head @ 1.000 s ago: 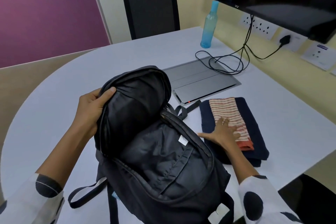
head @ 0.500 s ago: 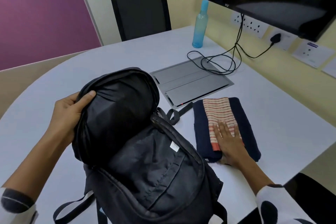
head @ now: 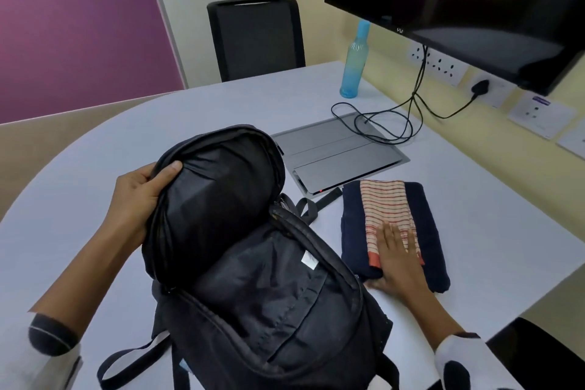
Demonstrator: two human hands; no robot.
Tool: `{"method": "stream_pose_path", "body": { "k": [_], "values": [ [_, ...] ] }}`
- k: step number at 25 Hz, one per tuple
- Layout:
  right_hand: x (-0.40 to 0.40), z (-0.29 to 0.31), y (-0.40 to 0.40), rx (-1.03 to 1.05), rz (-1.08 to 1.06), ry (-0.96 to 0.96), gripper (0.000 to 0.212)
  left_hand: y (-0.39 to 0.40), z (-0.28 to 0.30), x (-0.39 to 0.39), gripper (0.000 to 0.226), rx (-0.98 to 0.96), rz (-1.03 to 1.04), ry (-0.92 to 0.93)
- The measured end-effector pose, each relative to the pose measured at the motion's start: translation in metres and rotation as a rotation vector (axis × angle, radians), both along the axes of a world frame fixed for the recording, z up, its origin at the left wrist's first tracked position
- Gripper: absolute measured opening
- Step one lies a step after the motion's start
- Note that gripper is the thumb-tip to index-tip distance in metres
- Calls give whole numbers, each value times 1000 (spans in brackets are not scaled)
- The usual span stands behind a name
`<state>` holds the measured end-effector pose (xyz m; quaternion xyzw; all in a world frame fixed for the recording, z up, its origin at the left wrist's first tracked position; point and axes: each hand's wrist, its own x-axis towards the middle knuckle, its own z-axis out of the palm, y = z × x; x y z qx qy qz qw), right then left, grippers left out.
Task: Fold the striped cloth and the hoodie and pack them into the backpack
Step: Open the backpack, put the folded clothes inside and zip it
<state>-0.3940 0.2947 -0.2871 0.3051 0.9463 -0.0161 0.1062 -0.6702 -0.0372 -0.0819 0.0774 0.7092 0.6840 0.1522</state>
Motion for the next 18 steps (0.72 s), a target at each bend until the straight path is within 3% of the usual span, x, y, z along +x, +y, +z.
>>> {"method": "stream_pose_path", "body": {
  "k": [6, 10, 12, 15, 18],
  "values": [
    [-12, -12, -1, 22, -19, 74, 133, -4, 1, 4, 14, -16, 3, 20],
    [-12, 11, -5, 58, 15, 89, 97, -1, 1, 3, 11, -22, 27, 40],
    [-12, 35, -5, -6, -59, 253, 74, 1, 2, 0, 11, -27, 28, 46],
    [-15, 71, -1, -210, -340, 616, 38, 3, 4, -8, 14, -30, 21, 40],
    [-14, 109, -3, -380, -575, 949, 24, 5, 6, -15, 17, -34, 16, 20]
  ]
}}
